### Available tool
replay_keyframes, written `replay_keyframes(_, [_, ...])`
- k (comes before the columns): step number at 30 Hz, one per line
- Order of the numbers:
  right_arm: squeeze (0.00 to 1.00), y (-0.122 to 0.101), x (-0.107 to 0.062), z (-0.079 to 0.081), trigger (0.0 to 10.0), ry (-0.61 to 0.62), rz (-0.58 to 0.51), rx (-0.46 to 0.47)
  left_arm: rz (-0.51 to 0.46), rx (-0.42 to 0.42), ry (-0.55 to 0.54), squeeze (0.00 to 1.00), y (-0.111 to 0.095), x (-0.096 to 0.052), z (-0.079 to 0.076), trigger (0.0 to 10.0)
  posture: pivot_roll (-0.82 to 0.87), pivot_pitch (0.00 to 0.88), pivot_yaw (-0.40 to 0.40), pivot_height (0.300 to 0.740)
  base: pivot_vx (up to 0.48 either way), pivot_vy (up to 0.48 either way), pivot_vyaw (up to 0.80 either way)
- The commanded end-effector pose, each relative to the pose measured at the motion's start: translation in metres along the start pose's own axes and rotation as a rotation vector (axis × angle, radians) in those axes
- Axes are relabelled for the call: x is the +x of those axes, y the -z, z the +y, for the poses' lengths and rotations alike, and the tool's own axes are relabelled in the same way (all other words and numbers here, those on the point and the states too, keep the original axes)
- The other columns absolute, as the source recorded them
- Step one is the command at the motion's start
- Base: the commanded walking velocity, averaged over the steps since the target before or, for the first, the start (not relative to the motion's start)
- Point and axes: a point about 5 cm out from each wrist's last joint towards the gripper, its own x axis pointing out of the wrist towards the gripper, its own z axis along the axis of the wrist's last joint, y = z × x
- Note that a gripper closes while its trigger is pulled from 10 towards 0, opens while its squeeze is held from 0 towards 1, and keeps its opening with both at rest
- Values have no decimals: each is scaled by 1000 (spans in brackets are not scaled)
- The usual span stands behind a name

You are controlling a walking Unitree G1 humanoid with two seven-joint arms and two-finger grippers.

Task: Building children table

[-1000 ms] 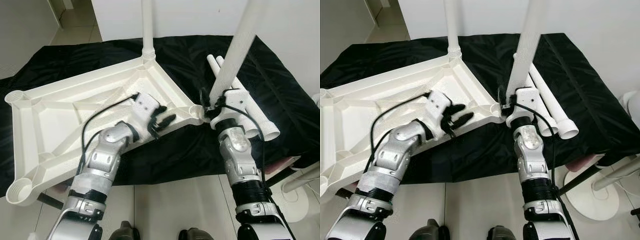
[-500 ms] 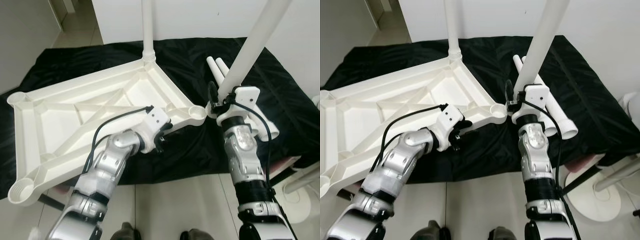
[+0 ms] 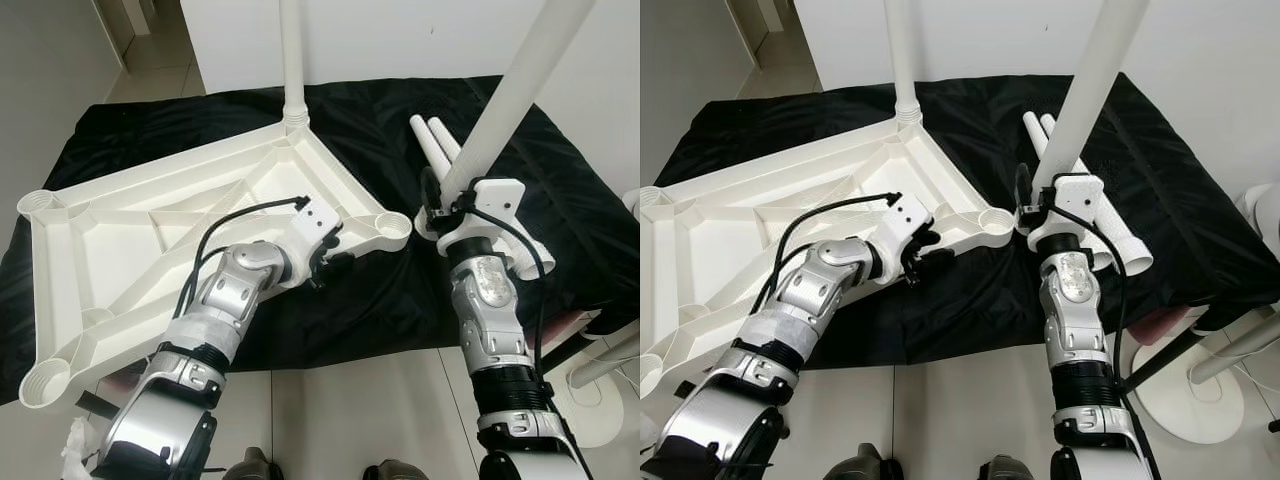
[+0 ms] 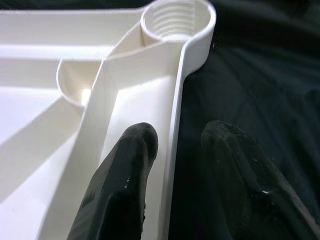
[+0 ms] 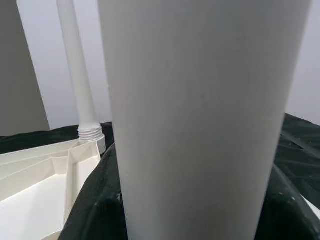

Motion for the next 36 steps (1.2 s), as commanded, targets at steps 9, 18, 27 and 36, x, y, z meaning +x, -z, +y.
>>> replay_keyframes(9, [0,-5,2,-2,10000,5,-25,-21,156,203,-132,0,19,0,6,10000,-148,20,94,740,0,0,0])
replay_keyframes(18, [0,-4,1,-4,10000,18,-24,-21,136,220,87,0,17,-22,8,10000,-139,34,102,740,0,0,0])
replay_keyframes(27, [0,-5,2,-5,10000,17,-22,-26,226,284,277,0,40,-45,0,10000,-130,38,99,740,0,0,0])
replay_keyframes(36, [0,-5,4,-4,10000,14,-25,-27,251,283,329,0,47,-55,-3,5333,-129,37,96,740,0,0,0])
